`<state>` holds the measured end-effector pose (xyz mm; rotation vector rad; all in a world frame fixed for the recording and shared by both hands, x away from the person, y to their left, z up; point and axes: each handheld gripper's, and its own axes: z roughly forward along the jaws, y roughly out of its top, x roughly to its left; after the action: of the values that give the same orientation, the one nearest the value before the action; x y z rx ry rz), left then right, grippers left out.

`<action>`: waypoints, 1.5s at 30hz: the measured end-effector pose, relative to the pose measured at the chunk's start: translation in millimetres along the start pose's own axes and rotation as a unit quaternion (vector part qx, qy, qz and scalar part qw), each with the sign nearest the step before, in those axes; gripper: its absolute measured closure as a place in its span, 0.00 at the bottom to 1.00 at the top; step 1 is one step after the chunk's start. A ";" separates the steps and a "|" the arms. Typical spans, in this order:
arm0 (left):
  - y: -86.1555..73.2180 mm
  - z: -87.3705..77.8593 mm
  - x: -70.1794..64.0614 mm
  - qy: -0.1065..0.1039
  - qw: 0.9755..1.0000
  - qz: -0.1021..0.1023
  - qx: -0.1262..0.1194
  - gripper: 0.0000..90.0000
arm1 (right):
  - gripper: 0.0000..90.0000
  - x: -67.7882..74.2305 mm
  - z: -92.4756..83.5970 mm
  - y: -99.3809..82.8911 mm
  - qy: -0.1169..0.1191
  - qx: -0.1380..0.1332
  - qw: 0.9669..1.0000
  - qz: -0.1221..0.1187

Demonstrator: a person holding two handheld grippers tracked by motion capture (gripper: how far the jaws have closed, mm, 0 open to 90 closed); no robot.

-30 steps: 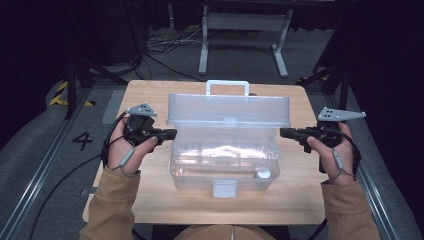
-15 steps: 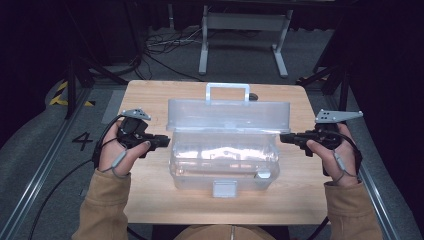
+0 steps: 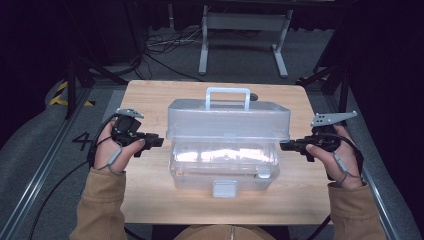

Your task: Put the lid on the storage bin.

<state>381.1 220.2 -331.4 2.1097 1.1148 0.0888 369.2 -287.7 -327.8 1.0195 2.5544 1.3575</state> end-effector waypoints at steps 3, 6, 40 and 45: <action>-1.3 1.2 5.1 0.006 1.000 -0.008 0.003 0.74 | 1.00 1.6 0.7 -0.2 0.001 0.017 1.000 -0.001; -2.4 3.0 8.5 0.011 1.000 -0.012 0.007 0.73 | 1.00 2.7 1.4 -0.4 0.004 0.031 1.000 -0.003; -7.9 15.4 24.8 0.011 0.999 -0.033 0.033 0.71 | 1.00 10.0 8.7 -5.5 0.021 0.144 0.989 -0.030; -8.5 16.8 26.1 0.009 0.999 -0.036 0.035 0.71 | 1.00 10.6 10.4 -6.0 0.023 0.153 0.987 -0.034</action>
<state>397.8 232.8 -355.9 2.1320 1.2197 0.0342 361.4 -276.5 -336.3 0.9398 2.8645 1.0037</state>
